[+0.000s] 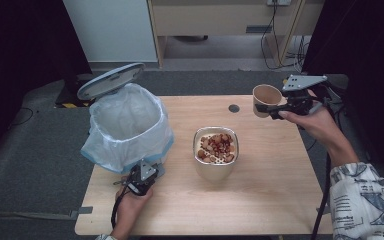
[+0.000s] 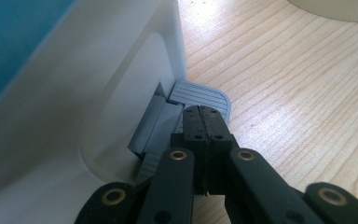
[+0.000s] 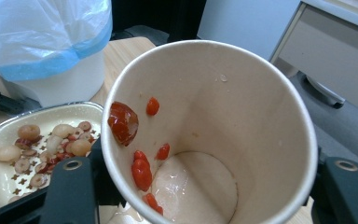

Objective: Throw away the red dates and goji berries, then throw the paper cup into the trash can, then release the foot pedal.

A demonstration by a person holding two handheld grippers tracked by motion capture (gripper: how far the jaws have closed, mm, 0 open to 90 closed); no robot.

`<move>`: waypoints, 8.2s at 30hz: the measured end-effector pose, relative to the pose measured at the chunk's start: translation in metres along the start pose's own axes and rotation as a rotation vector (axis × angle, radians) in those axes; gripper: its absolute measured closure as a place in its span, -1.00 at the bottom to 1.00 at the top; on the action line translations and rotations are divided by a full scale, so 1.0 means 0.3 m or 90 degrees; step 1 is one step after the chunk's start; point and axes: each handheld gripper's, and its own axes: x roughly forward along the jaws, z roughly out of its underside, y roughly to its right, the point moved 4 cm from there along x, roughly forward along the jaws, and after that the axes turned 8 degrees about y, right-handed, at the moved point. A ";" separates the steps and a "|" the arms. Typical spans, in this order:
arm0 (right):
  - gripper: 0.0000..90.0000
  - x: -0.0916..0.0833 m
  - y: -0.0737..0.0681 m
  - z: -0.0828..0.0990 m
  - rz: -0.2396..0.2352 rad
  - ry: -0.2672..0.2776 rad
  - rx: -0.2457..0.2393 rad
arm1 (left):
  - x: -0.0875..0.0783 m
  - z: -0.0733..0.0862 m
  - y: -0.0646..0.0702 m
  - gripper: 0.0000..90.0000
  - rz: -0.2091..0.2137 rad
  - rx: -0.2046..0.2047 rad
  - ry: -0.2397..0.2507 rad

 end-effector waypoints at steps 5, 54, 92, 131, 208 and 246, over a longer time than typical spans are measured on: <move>-0.23 0.000 0.000 0.001 -0.003 -0.002 0.007 | 0.000 0.000 0.000 0.98 0.000 -0.001 0.000; -0.24 0.197 -0.115 -0.158 -0.069 -0.015 0.044 | 0.000 -0.001 0.005 0.98 -0.007 0.013 0.000; -0.24 0.408 -0.291 -0.356 -0.133 0.004 0.066 | 0.001 -0.001 0.006 0.98 -0.007 0.017 -0.002; -0.24 0.620 -0.482 -0.497 -0.186 0.009 0.085 | 0.001 -0.001 0.005 0.98 -0.005 0.017 -0.002; -0.74 0.680 -0.492 -0.391 -0.132 0.005 0.086 | 0.000 -0.001 0.004 0.98 -0.005 0.016 -0.002; -0.77 0.461 -0.216 -0.214 0.000 -0.008 0.146 | -0.065 -0.032 0.032 -0.12 0.012 -0.058 0.044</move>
